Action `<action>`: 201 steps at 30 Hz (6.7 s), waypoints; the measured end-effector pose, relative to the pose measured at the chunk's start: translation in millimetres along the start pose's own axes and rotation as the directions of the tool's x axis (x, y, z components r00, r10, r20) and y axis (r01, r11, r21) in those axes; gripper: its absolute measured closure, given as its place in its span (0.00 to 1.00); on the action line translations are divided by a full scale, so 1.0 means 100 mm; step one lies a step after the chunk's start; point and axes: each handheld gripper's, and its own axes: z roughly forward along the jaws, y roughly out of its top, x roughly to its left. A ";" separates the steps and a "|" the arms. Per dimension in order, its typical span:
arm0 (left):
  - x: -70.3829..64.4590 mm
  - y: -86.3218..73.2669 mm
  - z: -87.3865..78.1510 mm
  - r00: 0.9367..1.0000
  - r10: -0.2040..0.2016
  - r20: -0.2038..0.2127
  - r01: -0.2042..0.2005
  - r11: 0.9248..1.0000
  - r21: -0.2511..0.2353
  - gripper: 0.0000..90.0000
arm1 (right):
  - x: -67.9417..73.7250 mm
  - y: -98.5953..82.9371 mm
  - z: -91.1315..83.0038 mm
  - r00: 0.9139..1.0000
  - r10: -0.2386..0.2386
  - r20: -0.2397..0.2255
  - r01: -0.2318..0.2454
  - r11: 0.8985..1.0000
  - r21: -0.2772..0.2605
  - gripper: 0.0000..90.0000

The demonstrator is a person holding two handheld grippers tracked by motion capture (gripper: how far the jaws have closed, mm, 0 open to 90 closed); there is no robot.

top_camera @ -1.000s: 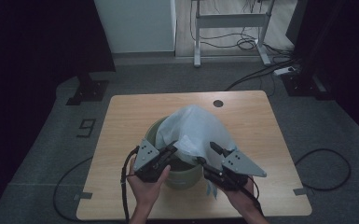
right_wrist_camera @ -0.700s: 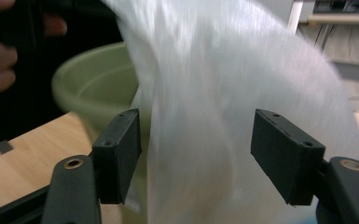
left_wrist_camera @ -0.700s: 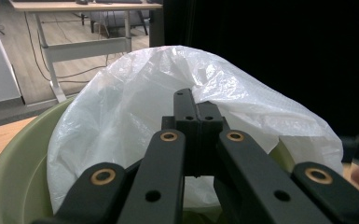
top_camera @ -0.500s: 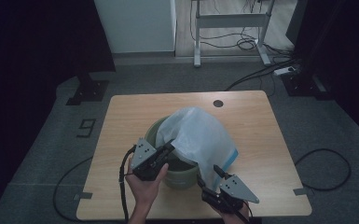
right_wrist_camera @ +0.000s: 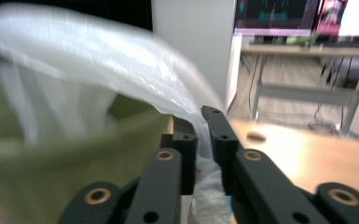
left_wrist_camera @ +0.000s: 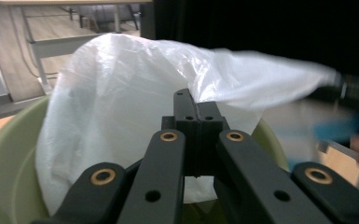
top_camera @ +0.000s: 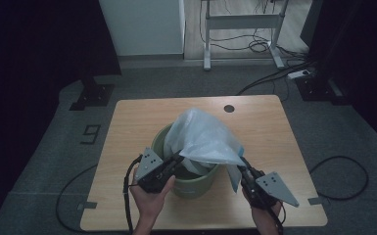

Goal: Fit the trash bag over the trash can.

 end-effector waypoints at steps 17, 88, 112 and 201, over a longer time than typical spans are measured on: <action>-0.07 -0.17 -0.12 1.000 0.017 -0.012 -0.016 0.998 0.062 0.70 | 0.28 0.73 0.26 0.974 -0.128 -0.187 0.118 0.991 -0.064 0.98; 0.45 -0.01 -0.33 0.988 -0.112 -0.106 0.104 0.991 -0.078 1.00 | -0.28 0.10 0.30 0.982 0.100 -0.163 -0.079 0.988 0.130 0.50; 0.54 -0.09 -0.36 0.984 -0.155 -0.087 0.147 0.985 -0.094 1.00 | -0.41 0.00 0.65 0.949 0.232 -0.214 -0.183 0.957 0.224 0.60; 0.38 0.56 -0.58 0.994 0.042 0.100 -0.041 0.999 -0.011 0.28 | -0.43 0.70 0.62 0.977 0.011 -0.211 0.007 0.996 0.087 0.99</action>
